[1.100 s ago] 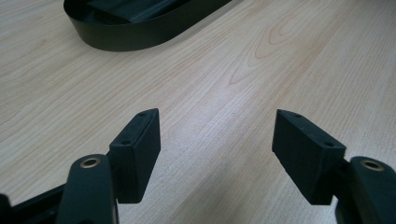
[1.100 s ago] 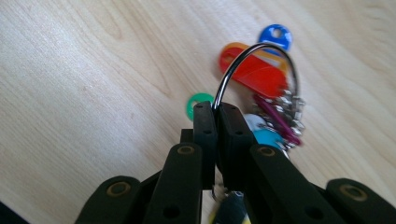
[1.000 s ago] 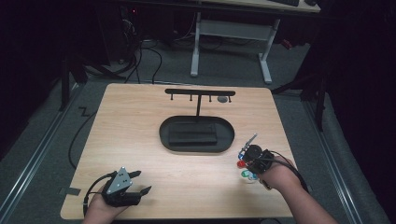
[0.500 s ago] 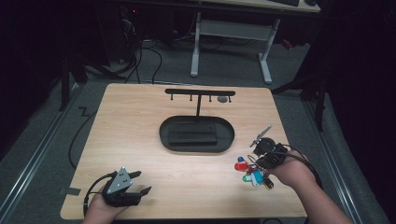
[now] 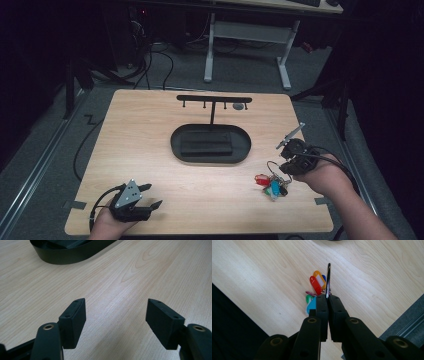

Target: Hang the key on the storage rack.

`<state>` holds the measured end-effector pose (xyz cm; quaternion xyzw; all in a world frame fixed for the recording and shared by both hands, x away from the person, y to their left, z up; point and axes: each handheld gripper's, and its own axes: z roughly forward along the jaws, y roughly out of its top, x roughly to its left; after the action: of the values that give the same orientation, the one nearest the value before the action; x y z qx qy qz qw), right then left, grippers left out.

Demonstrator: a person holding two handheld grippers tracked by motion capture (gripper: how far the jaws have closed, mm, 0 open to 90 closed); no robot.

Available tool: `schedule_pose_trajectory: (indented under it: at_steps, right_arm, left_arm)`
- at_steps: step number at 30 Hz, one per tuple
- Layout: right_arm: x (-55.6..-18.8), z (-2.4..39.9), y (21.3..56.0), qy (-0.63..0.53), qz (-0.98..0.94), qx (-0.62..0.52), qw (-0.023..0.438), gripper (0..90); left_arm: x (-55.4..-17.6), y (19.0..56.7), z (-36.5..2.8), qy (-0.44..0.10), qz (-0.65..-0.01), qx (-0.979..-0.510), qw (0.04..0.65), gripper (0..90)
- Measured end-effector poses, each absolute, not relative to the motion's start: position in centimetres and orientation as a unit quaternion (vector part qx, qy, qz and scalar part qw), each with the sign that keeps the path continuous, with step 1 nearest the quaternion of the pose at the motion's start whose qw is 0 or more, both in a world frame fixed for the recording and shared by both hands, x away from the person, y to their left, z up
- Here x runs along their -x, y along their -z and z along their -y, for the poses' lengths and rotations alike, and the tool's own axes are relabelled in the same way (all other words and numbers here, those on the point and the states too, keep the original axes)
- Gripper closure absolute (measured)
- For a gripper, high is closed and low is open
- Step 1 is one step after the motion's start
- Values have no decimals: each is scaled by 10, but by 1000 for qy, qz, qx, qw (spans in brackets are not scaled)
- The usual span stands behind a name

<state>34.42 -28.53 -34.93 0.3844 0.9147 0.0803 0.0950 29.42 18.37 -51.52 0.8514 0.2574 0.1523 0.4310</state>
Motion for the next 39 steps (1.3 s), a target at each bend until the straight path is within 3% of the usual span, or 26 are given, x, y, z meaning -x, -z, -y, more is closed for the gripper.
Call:
schedule_pose_trajectory:
  at_steps: [21, 39]
  right_arm:
    - [-352, 269, 295, -88, -911, -385, 115, 876]
    - [-371, 257, 292, -96, -913, -380, 118, 876]
  left_arm:
    - [-294, 517, -183, -148, -254, -853, 432, 331]
    - [-294, 518, -184, -146, -256, -852, 432, 326]
